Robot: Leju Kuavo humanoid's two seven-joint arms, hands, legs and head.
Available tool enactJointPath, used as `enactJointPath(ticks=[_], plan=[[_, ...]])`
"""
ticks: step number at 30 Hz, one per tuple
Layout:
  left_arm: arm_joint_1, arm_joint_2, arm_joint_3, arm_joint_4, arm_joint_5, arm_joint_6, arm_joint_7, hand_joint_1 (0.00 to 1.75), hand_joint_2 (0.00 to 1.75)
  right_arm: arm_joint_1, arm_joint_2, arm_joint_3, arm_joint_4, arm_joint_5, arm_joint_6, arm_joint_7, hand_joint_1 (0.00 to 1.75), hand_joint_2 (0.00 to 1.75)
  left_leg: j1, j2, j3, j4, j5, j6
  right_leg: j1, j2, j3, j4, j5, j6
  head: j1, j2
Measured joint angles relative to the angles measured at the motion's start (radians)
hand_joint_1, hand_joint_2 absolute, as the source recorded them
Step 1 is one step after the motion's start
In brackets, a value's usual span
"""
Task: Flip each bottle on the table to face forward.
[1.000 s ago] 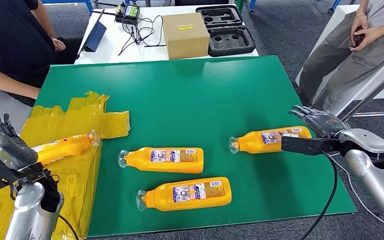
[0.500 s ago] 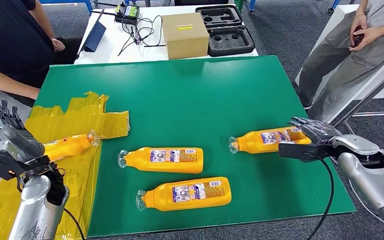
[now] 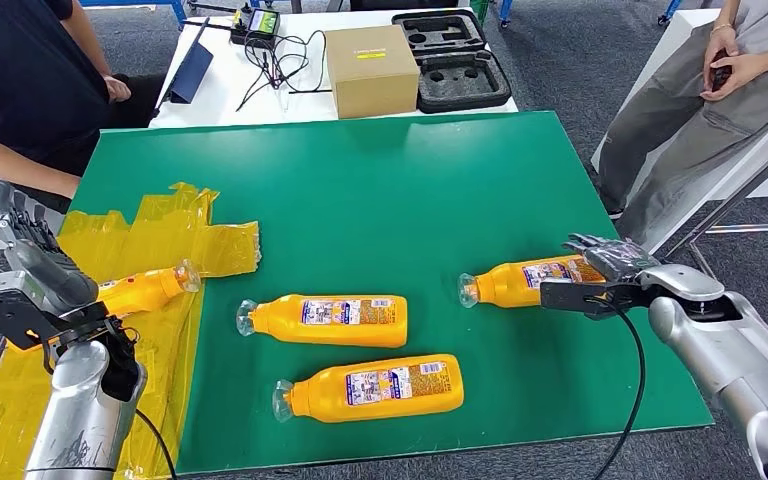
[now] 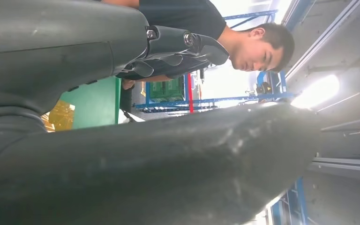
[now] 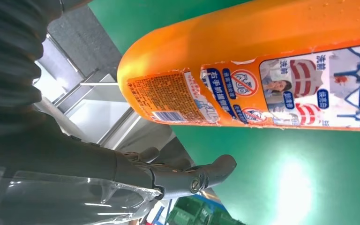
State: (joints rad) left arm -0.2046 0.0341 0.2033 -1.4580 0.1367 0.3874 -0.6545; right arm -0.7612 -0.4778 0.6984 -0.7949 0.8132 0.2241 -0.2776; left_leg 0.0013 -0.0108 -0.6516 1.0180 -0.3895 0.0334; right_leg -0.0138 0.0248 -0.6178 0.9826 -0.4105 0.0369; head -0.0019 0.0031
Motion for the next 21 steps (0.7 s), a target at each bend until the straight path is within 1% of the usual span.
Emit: enactJointPath(ticks=[15,21], plan=[[-0.004,-0.014,-0.015,0.000,0.001,-0.003,-0.005,0.00,0.00,-0.045,0.073,0.036,0.157,0.037,-0.012,0.004,0.00,1.75,0.000,0.000,0.000,0.000,0.000,0.000,0.000,0.000,0.000,0.000,0.000,0.000,0.000,0.000],[-0.006,-0.015,-0.015,0.000,0.005,-0.004,-0.005,0.00,0.00,-0.064,0.094,0.047,0.200,0.042,-0.009,0.006,0.00,1.75,0.000,0.000,0.000,0.000,0.000,0.000,0.000,0.000,0.000,0.000,0.000,0.000,0.000,0.000]])
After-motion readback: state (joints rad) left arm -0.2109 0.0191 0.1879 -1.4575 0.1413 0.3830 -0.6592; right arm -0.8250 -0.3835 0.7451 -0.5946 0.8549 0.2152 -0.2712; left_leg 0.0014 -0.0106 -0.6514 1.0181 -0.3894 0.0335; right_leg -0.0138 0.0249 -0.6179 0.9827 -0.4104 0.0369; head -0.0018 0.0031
